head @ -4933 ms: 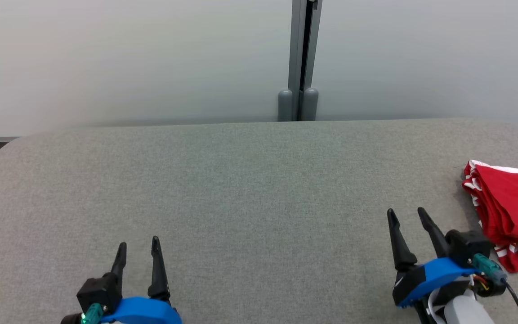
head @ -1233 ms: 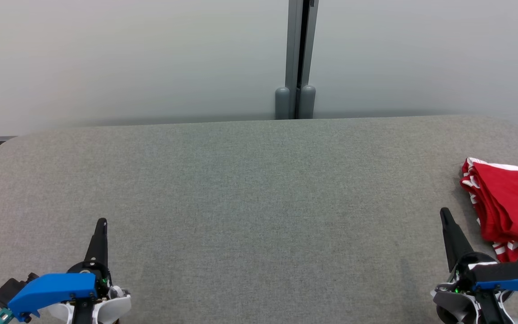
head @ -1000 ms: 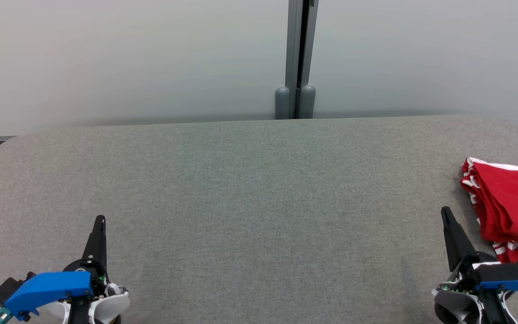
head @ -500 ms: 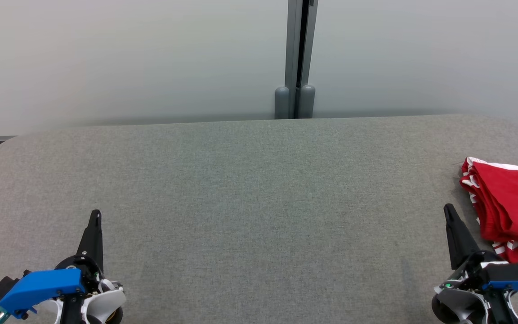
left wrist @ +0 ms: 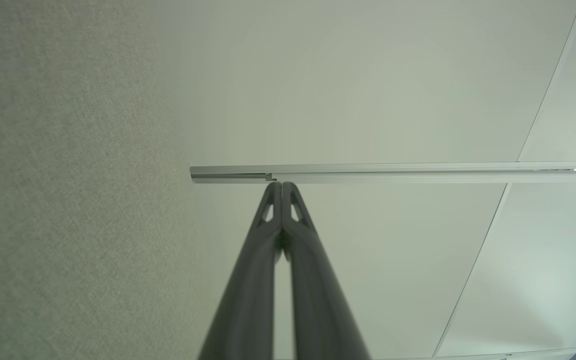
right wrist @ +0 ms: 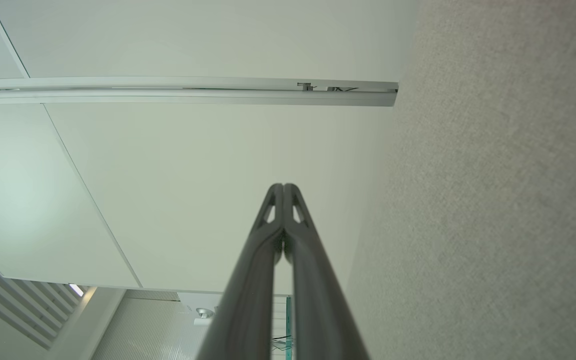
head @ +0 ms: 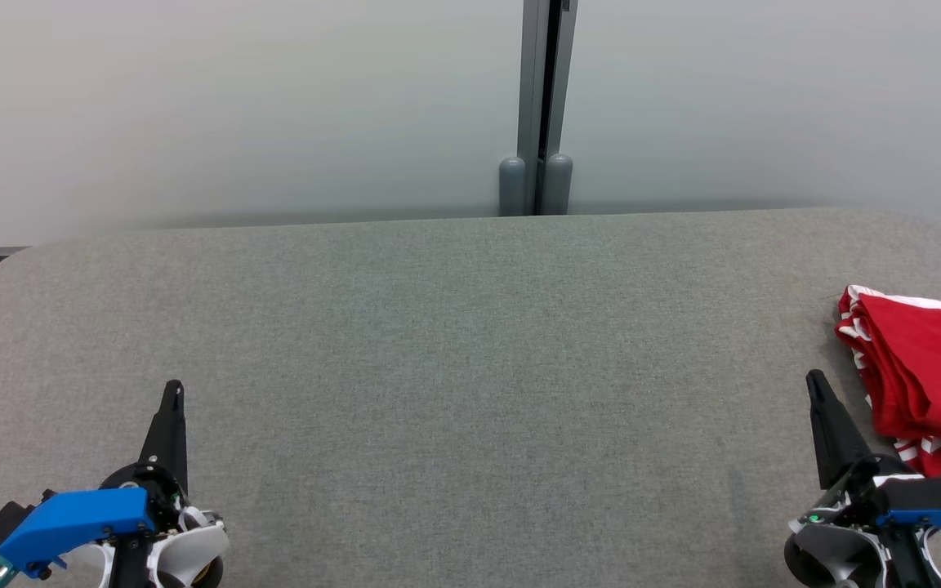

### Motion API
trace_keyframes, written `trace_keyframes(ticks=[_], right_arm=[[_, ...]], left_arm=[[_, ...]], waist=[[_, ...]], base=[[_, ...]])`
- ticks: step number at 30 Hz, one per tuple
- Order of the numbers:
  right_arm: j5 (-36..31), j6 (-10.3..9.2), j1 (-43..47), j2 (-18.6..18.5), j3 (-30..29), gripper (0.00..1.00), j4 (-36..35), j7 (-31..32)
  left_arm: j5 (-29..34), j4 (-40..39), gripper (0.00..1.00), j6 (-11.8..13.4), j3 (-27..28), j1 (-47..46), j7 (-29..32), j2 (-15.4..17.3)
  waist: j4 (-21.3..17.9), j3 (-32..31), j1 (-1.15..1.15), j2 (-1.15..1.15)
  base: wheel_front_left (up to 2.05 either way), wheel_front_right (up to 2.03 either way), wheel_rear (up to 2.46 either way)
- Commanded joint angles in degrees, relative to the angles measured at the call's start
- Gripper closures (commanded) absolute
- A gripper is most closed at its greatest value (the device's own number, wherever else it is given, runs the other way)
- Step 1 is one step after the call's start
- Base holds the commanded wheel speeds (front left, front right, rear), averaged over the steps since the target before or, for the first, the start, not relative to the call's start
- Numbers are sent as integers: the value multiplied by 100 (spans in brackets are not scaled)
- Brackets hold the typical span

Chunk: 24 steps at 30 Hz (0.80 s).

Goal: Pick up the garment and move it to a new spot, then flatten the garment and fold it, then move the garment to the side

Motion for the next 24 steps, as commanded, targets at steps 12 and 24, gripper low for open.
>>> trace_keyframes(ticks=[12,24], right_arm=[[15,2,80,-42,-13,100,-24,27],[15,2,80,-42,-13,100,-23,26]], left_arm=[[-16,-29,100,-27,9,-51,24,-1],[-16,-30,100,-27,9,-51,24,-1]], waist=[[0,0,0,-1],[0,0,0,-1]], base=[[0,0,0],[0,0,0]])
